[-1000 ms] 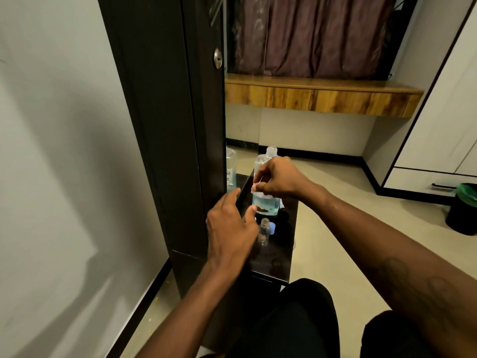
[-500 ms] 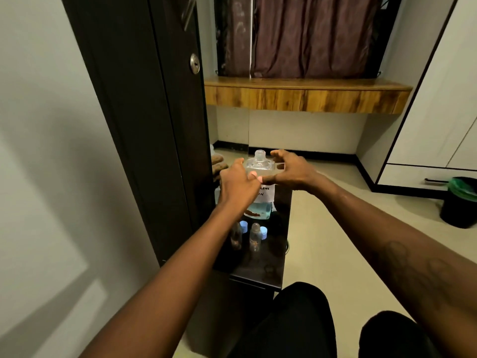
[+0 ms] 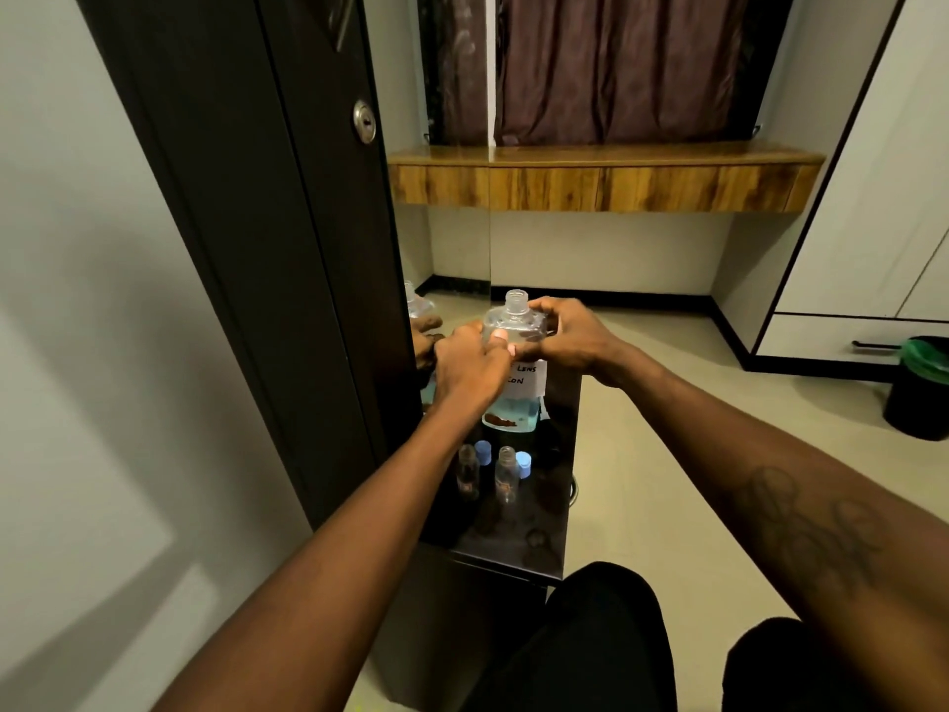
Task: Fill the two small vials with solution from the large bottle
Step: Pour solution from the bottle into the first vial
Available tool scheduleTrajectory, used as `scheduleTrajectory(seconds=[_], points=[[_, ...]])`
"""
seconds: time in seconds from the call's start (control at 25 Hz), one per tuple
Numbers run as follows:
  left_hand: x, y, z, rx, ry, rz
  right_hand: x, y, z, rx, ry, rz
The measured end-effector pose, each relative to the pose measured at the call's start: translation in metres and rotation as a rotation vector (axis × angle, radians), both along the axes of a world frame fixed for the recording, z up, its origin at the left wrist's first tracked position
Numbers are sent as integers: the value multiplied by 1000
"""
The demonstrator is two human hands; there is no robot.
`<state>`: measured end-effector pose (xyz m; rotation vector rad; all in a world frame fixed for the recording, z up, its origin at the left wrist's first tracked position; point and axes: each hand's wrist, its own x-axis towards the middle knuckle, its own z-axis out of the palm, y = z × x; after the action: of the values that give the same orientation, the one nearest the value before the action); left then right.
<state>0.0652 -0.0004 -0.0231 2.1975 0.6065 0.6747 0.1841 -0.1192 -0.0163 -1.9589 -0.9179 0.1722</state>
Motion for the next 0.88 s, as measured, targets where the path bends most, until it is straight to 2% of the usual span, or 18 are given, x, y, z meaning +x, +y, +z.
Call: scheduleTrajectory(seconds=[0.24, 0.32, 0.36, 0.44, 0.56, 0.88], points=[[-19, -9, 55, 35, -281, -102, -24, -29, 63, 142, -51, -4], [-29, -11, 74, -55, -353, -170, -36, -45, 90, 190, -34, -8], [-36, -14, 81, -163, -376, -215, -45, -56, 102, 208, -29, -10], [-55, -23, 89, -385, -355, -330, -64, -78, 123, 234, -33, -28], [-86, -45, 78, -555, -291, -564, -96, -113, 138, 277, -13, -43], [-136, -108, 47, -658, -377, -773, -162, -173, 102, 413, 59, -83]])
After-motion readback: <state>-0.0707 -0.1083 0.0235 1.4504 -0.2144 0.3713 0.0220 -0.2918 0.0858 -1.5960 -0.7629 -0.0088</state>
